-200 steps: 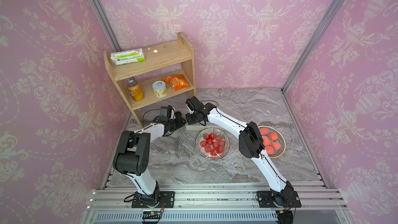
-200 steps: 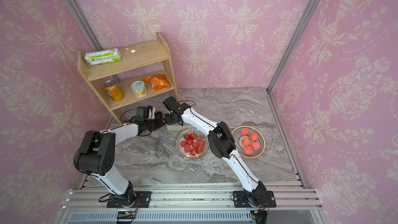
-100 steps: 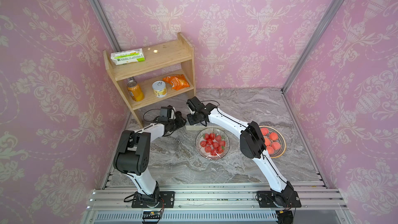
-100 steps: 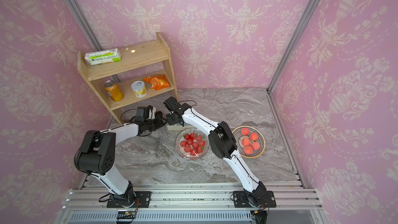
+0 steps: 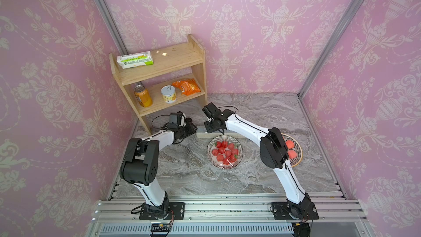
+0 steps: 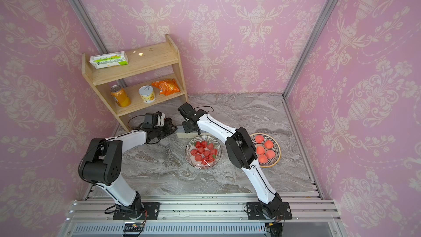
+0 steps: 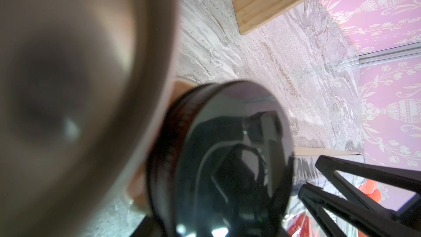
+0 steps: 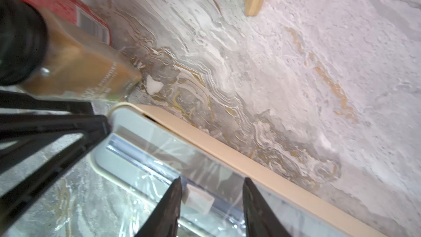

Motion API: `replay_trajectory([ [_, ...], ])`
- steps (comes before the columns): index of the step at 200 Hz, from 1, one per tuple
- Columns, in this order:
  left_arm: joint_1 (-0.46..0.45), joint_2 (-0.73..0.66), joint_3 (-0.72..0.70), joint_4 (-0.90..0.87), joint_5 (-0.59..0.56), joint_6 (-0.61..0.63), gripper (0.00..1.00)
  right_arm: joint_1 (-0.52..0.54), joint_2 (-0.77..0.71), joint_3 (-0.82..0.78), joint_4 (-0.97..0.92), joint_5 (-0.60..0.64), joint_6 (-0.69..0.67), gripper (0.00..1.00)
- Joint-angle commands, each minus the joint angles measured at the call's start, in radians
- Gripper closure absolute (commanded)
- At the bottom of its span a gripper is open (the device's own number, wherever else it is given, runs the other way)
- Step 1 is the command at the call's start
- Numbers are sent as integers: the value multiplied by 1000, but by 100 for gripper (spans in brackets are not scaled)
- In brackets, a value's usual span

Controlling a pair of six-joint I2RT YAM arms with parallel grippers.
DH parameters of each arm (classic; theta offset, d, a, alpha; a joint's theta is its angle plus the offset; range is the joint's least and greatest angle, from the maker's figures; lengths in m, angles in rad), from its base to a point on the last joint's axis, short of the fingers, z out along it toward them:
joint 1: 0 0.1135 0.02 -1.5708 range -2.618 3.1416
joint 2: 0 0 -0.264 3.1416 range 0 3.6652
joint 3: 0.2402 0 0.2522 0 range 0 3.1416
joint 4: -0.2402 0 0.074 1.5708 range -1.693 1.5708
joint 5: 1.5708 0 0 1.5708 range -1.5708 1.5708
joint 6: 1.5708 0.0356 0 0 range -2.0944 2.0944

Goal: Wrap the plate with plastic wrap
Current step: Tear off the plastic wrap from the plastic wrap cutting box.

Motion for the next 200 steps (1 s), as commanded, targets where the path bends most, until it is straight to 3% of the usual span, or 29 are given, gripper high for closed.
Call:
replay_trajectory([
  [1, -1, 57, -44, -211, -124, 42, 53, -18, -76, -91, -5, 52, -32, 54],
  [81, -1, 46, -41, -231, -145, 42, 53, -135, -258, -401, 70, 97, -38, 53],
  [99, -1, 43, -38, -234, -147, 42, 53, -151, -298, -440, 101, 70, -54, 49],
  [118, -1, 38, -35, -243, -157, 45, 53, -152, -314, -431, 85, 90, -73, 43],
  [200, 0, 45, -30, -238, -145, 44, 53, -173, -271, -373, 26, 123, -80, 40],
])
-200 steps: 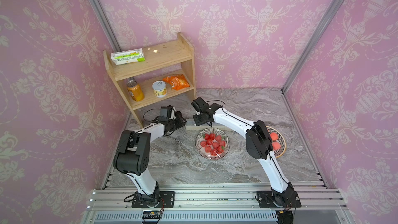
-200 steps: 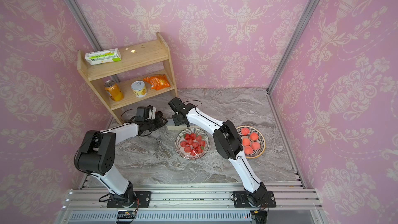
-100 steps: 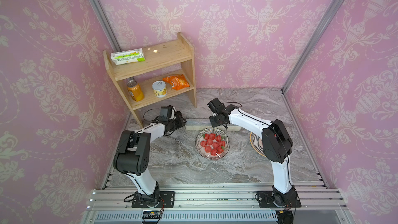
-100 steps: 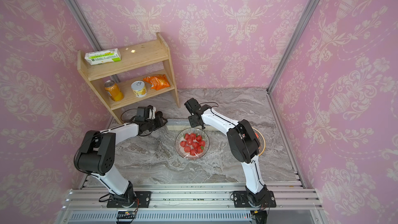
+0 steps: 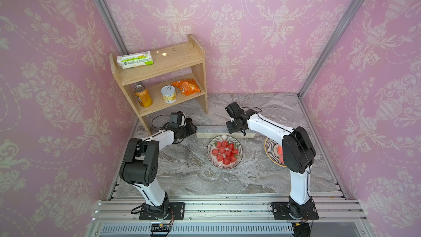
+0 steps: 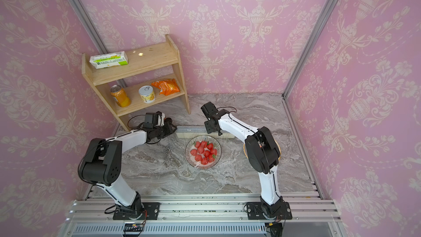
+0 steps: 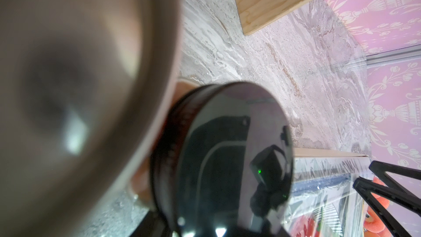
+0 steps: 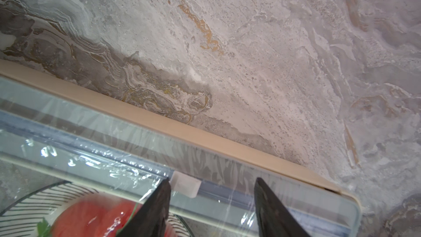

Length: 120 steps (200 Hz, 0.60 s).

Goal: Wrap the plate with plastic wrap
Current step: Tear off the plastic wrap from the plastic wrap cutting box.

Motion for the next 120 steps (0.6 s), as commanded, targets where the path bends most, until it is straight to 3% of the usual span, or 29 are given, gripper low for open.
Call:
replay_trajectory([
  [1, 5, 51, -39, -213, -116, 40, 53, -11, 18, 38, -32, 47, -20, 40],
  [33, 5, 51, -41, -213, -120, 43, 53, -23, 11, 9, -35, 64, -19, 40],
  [120, 5, 51, -38, -210, -116, 38, 52, -15, -1, 40, 27, -65, 15, 29],
])
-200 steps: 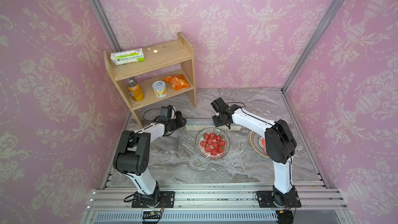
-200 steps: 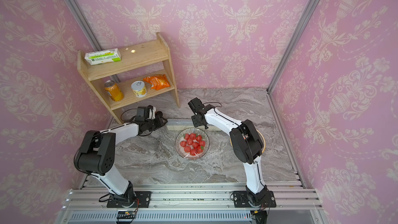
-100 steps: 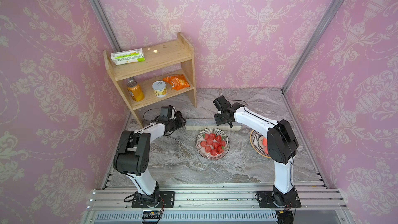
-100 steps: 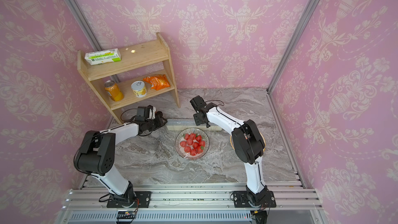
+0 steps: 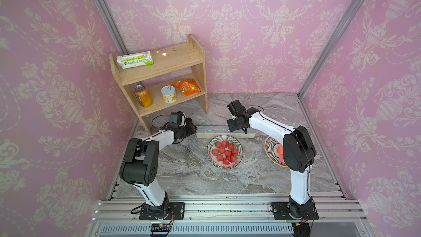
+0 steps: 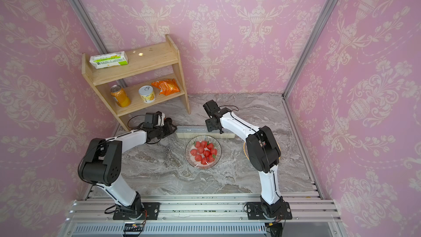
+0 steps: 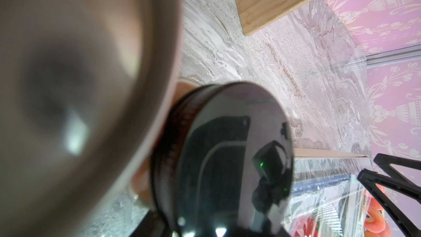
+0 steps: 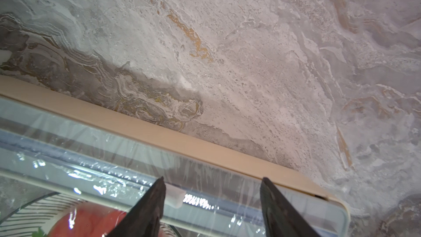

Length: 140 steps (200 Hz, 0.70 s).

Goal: Wrap the plate with plastic wrap
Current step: Tear off the plastic wrap from the plastic wrap cutting box.

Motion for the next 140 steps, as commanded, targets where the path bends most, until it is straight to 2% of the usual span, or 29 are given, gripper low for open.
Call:
replay_trajectory([
  [1, 5, 51, -37, -210, -116, 38, 53, 12, -6, 28, 20, -38, 11, 29],
  [83, 5, 54, -40, -205, -112, 35, 52, 17, 69, 67, -41, 18, -7, 29],
  [140, 6, 52, -41, -208, -118, 38, 52, 8, 62, 37, -54, 63, -7, 29],
])
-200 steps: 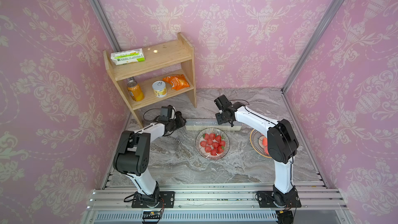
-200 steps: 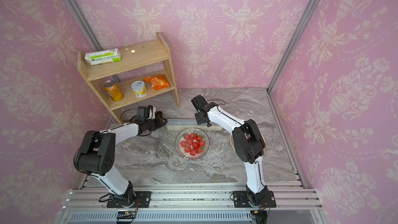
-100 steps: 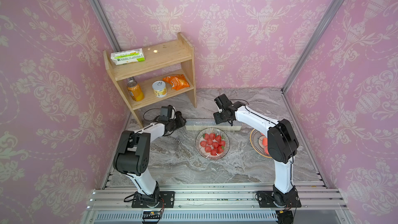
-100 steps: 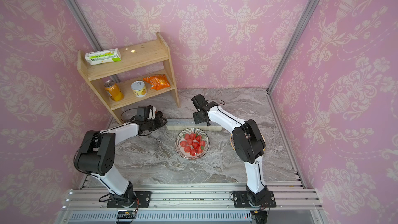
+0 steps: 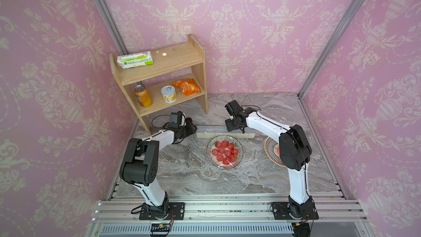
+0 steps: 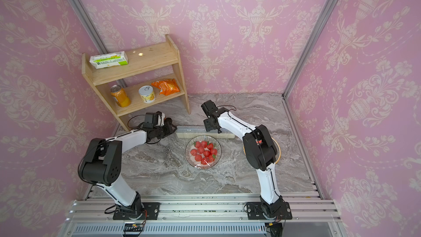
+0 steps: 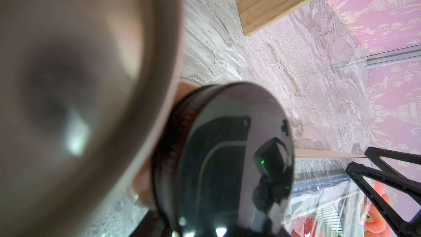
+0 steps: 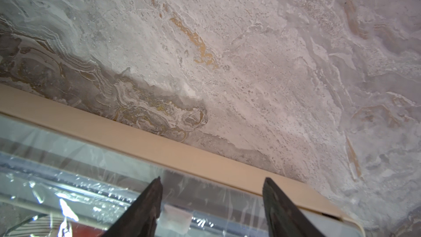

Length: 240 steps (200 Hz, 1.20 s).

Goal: Wrap the plate with plastic wrap
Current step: Tear off the plastic wrap from the plastic wrap cutting box.

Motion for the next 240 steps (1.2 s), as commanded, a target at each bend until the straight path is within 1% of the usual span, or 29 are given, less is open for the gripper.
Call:
replay_trajectory([
  [1, 5, 52, -43, -205, -117, 38, 52, -3, 8, -9, -47, 36, -7, 29],
  [95, 5, 50, -48, -206, -123, 38, 52, -30, -93, -156, -7, 102, -12, 28],
  [186, 5, 47, -46, -215, -132, 40, 52, -117, -192, -297, 16, 172, -11, 26],
  [240, 3, 46, -43, -221, -134, 41, 52, -175, -235, -362, 29, 187, -3, 25],
])
